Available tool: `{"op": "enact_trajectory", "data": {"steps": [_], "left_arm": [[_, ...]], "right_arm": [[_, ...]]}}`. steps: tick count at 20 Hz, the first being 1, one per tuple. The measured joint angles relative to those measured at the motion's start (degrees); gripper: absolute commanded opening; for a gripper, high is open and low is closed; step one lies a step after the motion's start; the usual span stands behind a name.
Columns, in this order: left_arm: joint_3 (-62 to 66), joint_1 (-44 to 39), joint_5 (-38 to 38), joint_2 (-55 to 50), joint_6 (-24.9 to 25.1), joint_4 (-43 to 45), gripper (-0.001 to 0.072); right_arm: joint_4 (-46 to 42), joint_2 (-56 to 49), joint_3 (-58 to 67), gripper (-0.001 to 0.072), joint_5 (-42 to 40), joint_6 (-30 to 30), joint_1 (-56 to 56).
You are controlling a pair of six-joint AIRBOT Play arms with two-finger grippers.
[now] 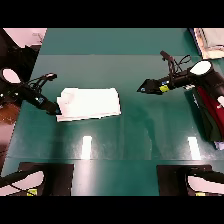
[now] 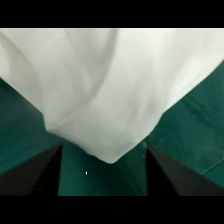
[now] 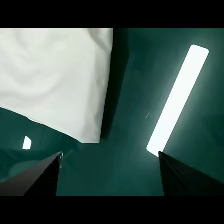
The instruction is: Fold the shirts.
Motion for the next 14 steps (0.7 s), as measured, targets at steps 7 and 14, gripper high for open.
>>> {"op": "enact_trajectory", "data": {"steps": [7, 14], "left_arm": [[9.33, 0.0, -0.92, 0.15, -4.85, -7.76, 0.0024], [11.3, 0.0, 2.64, 0.15, -5.62, -18.91, 0.0024]], "right_arm": [[6.16, -7.04, 0.0, 0.0692, 1.05, 2.19, 0.61], [15.96, -22.01, 4.72, 0.0691, -0.57, 1.42, 8.15]]}}
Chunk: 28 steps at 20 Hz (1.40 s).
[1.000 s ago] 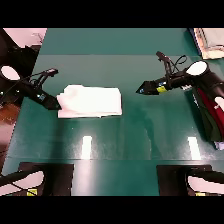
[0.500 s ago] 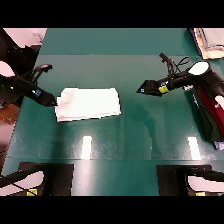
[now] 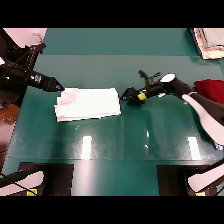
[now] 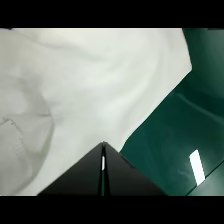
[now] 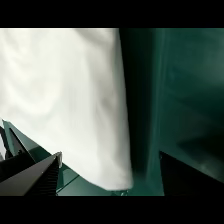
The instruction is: Fold the shirts.
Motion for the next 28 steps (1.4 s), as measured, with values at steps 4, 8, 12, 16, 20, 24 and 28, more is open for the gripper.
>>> {"op": "enact_trajectory", "data": {"steps": [4, 8, 12, 16, 20, 24, 28], "left_arm": [[0.15, 0.0, 0.96, 0.0, -0.02, -1.79, 0.0024], [0.17, 0.0, 1.25, 0.0, -0.07, -2.4, 0.0024], [0.17, -0.09, 1.22, 0.0, -0.17, -3.37, 0.0024], [0.17, -3.04, 1.16, 0.0, -0.24, -4.2, 0.0024], [0.17, -9.79, 3.61, 0.0, -0.31, -4.59, 0.0024], [0.17, -16.63, 8.17, 0.0, -0.52, -5.33, 0.0024], [0.17, -22.08, 12.35, 0.0, -1.73, -5.51, 0.0024]], "right_arm": [[2.82, -7.96, 8.72, 0.0646, 0.2, -0.09, 5.42], [2.19, -12.7, 15.41, 0.0143, -1.84, 0.37, 8.83], [1.42, -13.75, 19.52, 0.0015, -4.09, 0.15, 9.6], [-2.93, -7.93, 18.69, 0.0015, -5.4, 1.31, 6.01], [-10.01, 4.02, 13.92, 0.0015, -6.05, 3.02, -4.7], [-15.91, 14.27, 10.16, 0.0015, -5.84, 4.48, -19.89], [-18.1, 19.78, 8.02, 0.0015, -7.5, 5.03, -35.47]]}}
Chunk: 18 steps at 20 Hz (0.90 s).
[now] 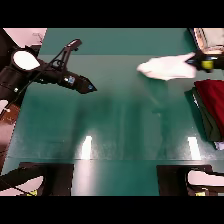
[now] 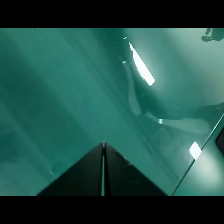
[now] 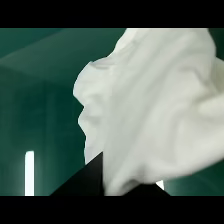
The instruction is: Fold the shirts.
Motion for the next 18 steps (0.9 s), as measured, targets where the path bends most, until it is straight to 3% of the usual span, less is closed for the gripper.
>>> {"op": "enact_trajectory", "data": {"steps": [4, 10, 18], "left_arm": [[0.0, -3.39, 2.73, 0.0, -1.01, -0.09, 0.0024], [0.0, -4.81, 4.22, -0.04, -1.84, -0.35, 0.0024], [0.0, -5.03, 4.7, -0.04, -1.97, -0.42, 0.0024]], "right_arm": [[0.09, 1.64, -0.59, 0.0014, -2.03, -0.55, -11.5], [7.96, 2.23, 2.32, 0.0013, -3.43, -7.43, -20.11], [5.97, 6.49, 11.04, 0.0014, 8.94, -9.2, -27.71]]}}
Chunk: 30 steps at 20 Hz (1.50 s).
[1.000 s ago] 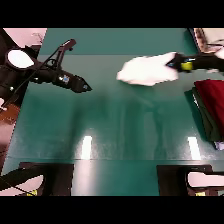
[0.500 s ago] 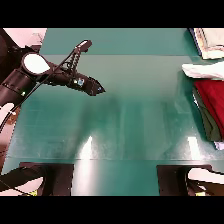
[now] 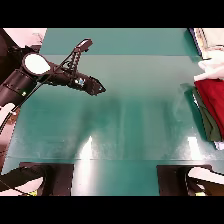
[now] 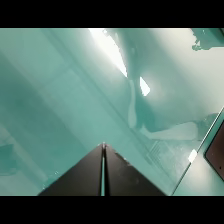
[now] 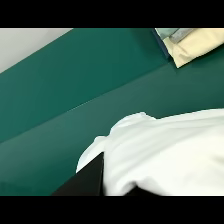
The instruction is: Fold the shirts.
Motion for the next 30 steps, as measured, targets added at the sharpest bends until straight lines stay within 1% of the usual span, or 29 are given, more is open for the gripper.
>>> {"op": "enact_trajectory", "data": {"steps": [4, 8, 9, 10, 11, 12, 15, 18, 21, 24, 25, 26, 27, 28, 29, 30], "left_arm": [[0.0, 0.0, 0.04, 0.0, 0.04, 0.04, 0.0024], [0.0, 0.0, -0.09, 0.0, 0.07, 0.09, 0.0024], [0.0, 0.0, -0.15, 0.0, 0.09, 0.09, 0.0024], [0.0, 0.0, -0.24, 0.0, 0.17, 0.11, 0.0024], [0.0, 0.0, -0.31, 0.0, 0.31, 0.13, 0.0025], [0.0, 0.0, -0.5, 0.0, 0.33, 0.13, 0.0024], [0.0, 0.0, -0.94, 0.0, 0.5, 0.2, 0.0024], [0.0, 0.0, -1.09, 0.0, 0.57, 0.31, 0.0024], [0.0, 0.0, -1.09, 0.0, 0.66, 0.35, 0.0024], [0.0, 0.0, -1.77, 0.0, 0.63, 0.35, 0.0024], [0.0, 0.0, -1.86, 0.0, 0.63, 0.35, 0.0025], [0.0, 0.0, -1.97, 0.0, 0.63, 0.35, 0.0024], [0.0, 0.0, -1.92, 0.0, 0.63, 0.35, 0.0024], [0.0, 0.0, -1.79, 0.0, 0.63, 0.35, 0.0024], [0.0, 0.0, -1.51, 0.0, 0.63, 0.35, 0.0024], [0.0, 0.0, -1.33, 0.0, 0.63, 0.35, 0.0024]], "right_arm": [[-5.07, 6.64, -6.4, 0.0015, 2.51, 0.57, -3.72], [-14.58, 13.16, -15.04, 0.0026, 4.17, 0.83, -7.1], [-17.46, 14.45, -17.33, 0.0129, 4.85, 1.27, -7.96], [-20.22, 15.52, -19.41, 0.0327, 5.55, 1.68, -8.81], [-23.34, 16.46, -21.55, 0.0488, 6.36, 2.38, -9.81], [-26.12, 17.18, -23.45, 0.0538, 7.26, 2.95, -10.82], [-32.87, 18.75, -28.02, 0.0538, 10.08, 4.37, -14.29], [-34.03, 19.78, -29.97, 0.0536, 11.58, 5.86, -16.81], [-25.53, 21.05, -30.73, 0.0536, 11.1, 6.91, -16.28], [-15.43, 21.84, -30.99, 0.0525, 10.01, 7.26, -11.06], [-13.11, 22.01, -31.04, 0.0495, 9.46, 7.3, -8.26], [-11.17, 22.1, -31.06, 0.0392, 9.03, 7.34, -5.14], [-9.99, 22.16, -31.08, 0.0272, 8.59, 7.43, -2.1], [-8.96, 22.21, -31.1, 0.012, 7.8, 7.5, 1.31], [-8.22, 22.25, -31.1, 0.0017, 7.3, 7.5, 4.44], [-7.63, 22.27, -31.1, 0.0016, 6.6, 7.54, 7.48]]}}
